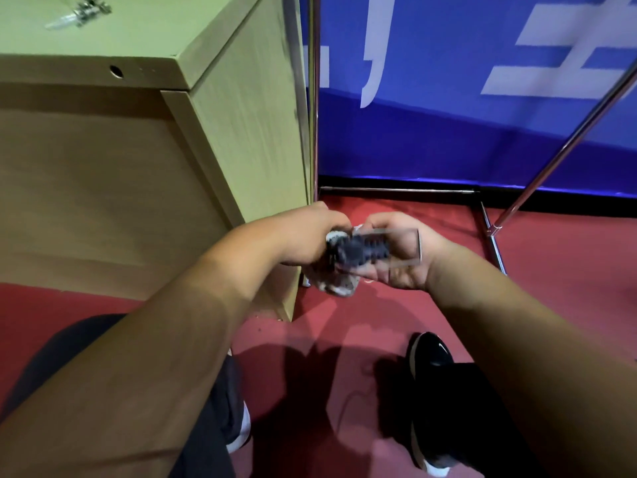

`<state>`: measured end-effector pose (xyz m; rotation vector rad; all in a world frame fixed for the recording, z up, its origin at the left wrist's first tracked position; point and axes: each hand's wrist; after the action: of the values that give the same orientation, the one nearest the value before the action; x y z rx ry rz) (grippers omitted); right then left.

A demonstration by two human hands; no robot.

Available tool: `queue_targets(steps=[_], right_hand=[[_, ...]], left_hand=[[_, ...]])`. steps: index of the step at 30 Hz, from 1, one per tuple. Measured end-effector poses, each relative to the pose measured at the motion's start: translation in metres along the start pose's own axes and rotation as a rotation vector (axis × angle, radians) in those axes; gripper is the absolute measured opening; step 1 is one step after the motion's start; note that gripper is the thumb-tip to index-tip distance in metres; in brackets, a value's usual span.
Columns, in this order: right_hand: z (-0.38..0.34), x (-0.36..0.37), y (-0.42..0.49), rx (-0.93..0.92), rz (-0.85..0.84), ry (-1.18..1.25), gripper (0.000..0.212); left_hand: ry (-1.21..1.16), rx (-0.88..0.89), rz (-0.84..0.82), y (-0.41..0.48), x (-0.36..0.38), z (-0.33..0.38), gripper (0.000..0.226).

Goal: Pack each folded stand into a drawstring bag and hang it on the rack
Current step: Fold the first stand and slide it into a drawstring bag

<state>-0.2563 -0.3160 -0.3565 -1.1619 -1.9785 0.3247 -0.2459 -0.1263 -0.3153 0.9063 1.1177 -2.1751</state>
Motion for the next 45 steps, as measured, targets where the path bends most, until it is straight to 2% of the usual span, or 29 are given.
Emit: queue_targets(steps=[2, 3, 5, 7, 10, 11, 13, 16, 19, 22, 24, 25, 28, 30, 33, 37, 41, 43, 45], right_hand=[[-0.003, 0.000, -0.006, -0.030, -0.038, -0.014, 0.057], [-0.004, 0.004, -0.009, -0.008, -0.065, -0.051, 0.054], [-0.004, 0.006, -0.005, 0.058, -0.014, -0.128, 0.034], [-0.005, 0.007, 0.000, 0.084, 0.142, -0.259, 0.033], [-0.008, 0.012, 0.001, 0.034, 0.392, -0.543, 0.018], [-0.007, 0.012, -0.001, 0.061, 0.455, -0.682, 0.023], [-0.002, 0.013, -0.002, 0.222, 0.436, -0.887, 0.032], [0.009, 0.021, -0.004, 0.423, 0.279, -0.812, 0.025], [0.013, 0.022, 0.003, 0.460, 0.218, -0.842, 0.031], [0.012, 0.018, 0.010, 0.406, 0.262, -0.998, 0.024], [0.011, 0.016, 0.013, 0.244, 0.349, -1.040, 0.015], [0.010, 0.015, 0.015, 0.118, 0.379, -0.964, 0.013], [0.002, 0.019, 0.015, -0.229, 0.350, -0.522, 0.025], [-0.004, 0.021, 0.012, -0.350, 0.310, -0.435, 0.027], [-0.003, 0.017, 0.012, -0.346, 0.338, -0.508, 0.031], [-0.003, 0.012, 0.011, -0.275, 0.473, -0.718, 0.042], [-0.011, 0.003, 0.001, -0.206, 0.722, -0.916, 0.036], [-0.014, 0.000, -0.003, -0.153, 0.778, -0.933, 0.035], [-0.016, -0.003, -0.004, -0.117, 0.788, -0.922, 0.036]], left_hand=[[-0.125, 0.043, 0.018, -0.005, -0.001, -0.001, 0.038], [-0.208, 0.056, 0.046, -0.008, -0.002, 0.000, 0.039], [-0.320, 0.053, 0.134, -0.009, -0.002, 0.000, 0.024], [-0.393, -0.005, 0.242, -0.004, -0.002, -0.001, 0.023], [-0.515, -0.101, 0.320, -0.001, -0.006, -0.002, 0.025], [-0.540, -0.130, 0.330, 0.000, -0.007, -0.003, 0.024], [-0.571, -0.159, 0.346, -0.001, -0.010, -0.002, 0.019], [-0.589, -0.162, 0.368, -0.001, -0.010, 0.000, 0.015], [-0.607, -0.181, 0.376, 0.000, -0.008, 0.001, 0.015], [-0.622, -0.176, 0.363, 0.004, -0.005, 0.003, 0.028], [-0.602, -0.190, 0.365, 0.006, -0.004, 0.002, 0.028], [-0.585, -0.206, 0.365, 0.007, -0.002, 0.000, 0.024], [-0.483, -0.285, 0.333, 0.010, 0.004, -0.004, 0.016], [-0.409, -0.346, 0.320, 0.013, 0.009, -0.007, 0.015], [-0.347, -0.380, 0.292, 0.016, 0.011, -0.009, 0.017], [-0.334, -0.352, 0.260, 0.016, 0.006, -0.010, 0.030], [-0.272, -0.385, 0.399, 0.015, -0.006, -0.019, 0.024], [-0.318, -0.421, 0.478, 0.013, -0.010, -0.024, 0.025], [-0.367, -0.421, 0.504, 0.010, -0.011, -0.025, 0.016]])
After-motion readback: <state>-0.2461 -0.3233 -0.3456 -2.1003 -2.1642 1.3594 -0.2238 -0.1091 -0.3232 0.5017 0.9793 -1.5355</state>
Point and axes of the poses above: each hand's wrist, its own y-axis towards the middle knuckle, its own x-axis out of the palm, z = x × y, and after that the axes turned 10 degrees about -z, right-handed
